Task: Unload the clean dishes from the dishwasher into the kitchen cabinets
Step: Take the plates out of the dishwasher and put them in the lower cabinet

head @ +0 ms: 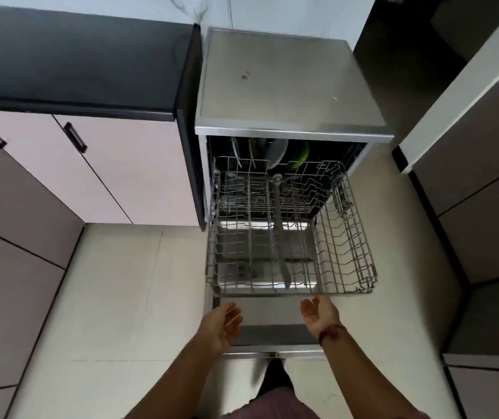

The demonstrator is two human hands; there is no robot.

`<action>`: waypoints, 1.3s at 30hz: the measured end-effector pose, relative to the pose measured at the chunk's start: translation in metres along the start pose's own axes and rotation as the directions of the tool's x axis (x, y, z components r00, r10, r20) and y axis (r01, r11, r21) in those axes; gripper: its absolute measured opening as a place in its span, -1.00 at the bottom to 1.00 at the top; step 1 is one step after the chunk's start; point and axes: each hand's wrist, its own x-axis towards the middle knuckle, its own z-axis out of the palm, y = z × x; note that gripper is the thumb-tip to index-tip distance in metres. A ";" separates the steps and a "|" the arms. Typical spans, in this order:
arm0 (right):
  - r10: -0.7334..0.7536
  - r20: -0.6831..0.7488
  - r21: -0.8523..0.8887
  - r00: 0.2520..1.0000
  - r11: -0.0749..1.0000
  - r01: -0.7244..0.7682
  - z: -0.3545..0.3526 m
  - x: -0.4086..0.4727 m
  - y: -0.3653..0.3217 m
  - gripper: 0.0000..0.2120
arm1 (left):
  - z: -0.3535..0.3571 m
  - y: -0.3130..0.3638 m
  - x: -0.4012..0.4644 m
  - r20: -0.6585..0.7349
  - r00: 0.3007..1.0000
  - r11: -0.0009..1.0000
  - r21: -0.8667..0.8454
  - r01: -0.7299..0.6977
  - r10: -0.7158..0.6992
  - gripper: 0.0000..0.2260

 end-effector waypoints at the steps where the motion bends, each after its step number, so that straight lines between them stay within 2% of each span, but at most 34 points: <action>1: 0.015 -0.007 -0.036 1.000 0.999 -0.015 -0.001 0.009 -0.012 -0.72 | 0.018 -0.005 0.010 -0.007 1.000 1.000 -0.017 0.010 -0.010 -0.84; 4: 0.034 -0.006 -0.158 0.999 0.987 -0.034 -0.002 0.033 -0.042 -0.70 | 0.065 -0.020 0.031 -0.030 0.998 0.997 -0.061 0.056 -0.058 -0.92; 8: 0.075 -0.032 -0.331 0.997 0.940 -0.082 0.000 0.057 -0.063 -0.75 | 0.103 -0.031 0.052 -0.071 0.993 0.992 -0.086 0.089 -0.095 -0.66; 14: 0.108 -0.088 -0.447 0.990 0.884 -0.136 0.009 0.076 -0.066 -0.76 | 0.126 -0.029 0.076 -0.141 0.983 0.990 -0.099 0.104 -0.117 -0.52; 16: 0.111 -0.118 -0.443 0.987 0.883 -0.153 0.011 0.078 -0.061 -0.75 | 0.130 -0.025 0.085 -0.161 0.979 0.987 -0.116 0.110 -0.128 -0.46; 20: 0.161 -0.162 -0.410 0.974 0.886 -0.215 0.012 0.083 -0.056 -0.78 | 0.139 -0.008 0.100 -0.164 0.975 0.981 -0.151 0.123 -0.147 -0.53; 23: 0.216 -0.191 -0.346 0.958 0.898 -0.271 0.014 0.086 -0.056 -0.83 | 0.142 -0.001 0.107 -0.162 0.964 0.968 -0.178 0.180 -0.209 -0.51; 27: 0.225 -0.203 -0.259 0.953 0.926 -0.274 0.025 0.093 -0.057 -0.84 | 0.146 0.006 0.115 -0.207 0.947 0.958 -0.197 0.208 -0.248 -0.45; 32: 0.270 -0.202 -0.095 0.942 0.951 -0.293 0.036 0.097 -0.062 -0.74 | 0.145 0.015 0.125 -0.202 0.933 0.920 -0.324 0.223 -0.297 -0.58; 36: 0.298 -0.190 -0.012 0.935 0.952 -0.306 0.046 0.099 -0.062 -0.71 | 0.145 0.026 0.135 -0.187 0.940 0.915 -0.347 0.208 -0.284 -0.70; 39: 0.276 -0.166 0.014 0.947 0.961 -0.278 0.060 0.101 -0.070 -0.71 | 0.149 0.035 0.145 -0.177 0.955 0.916 -0.368 0.158 -0.236 -0.70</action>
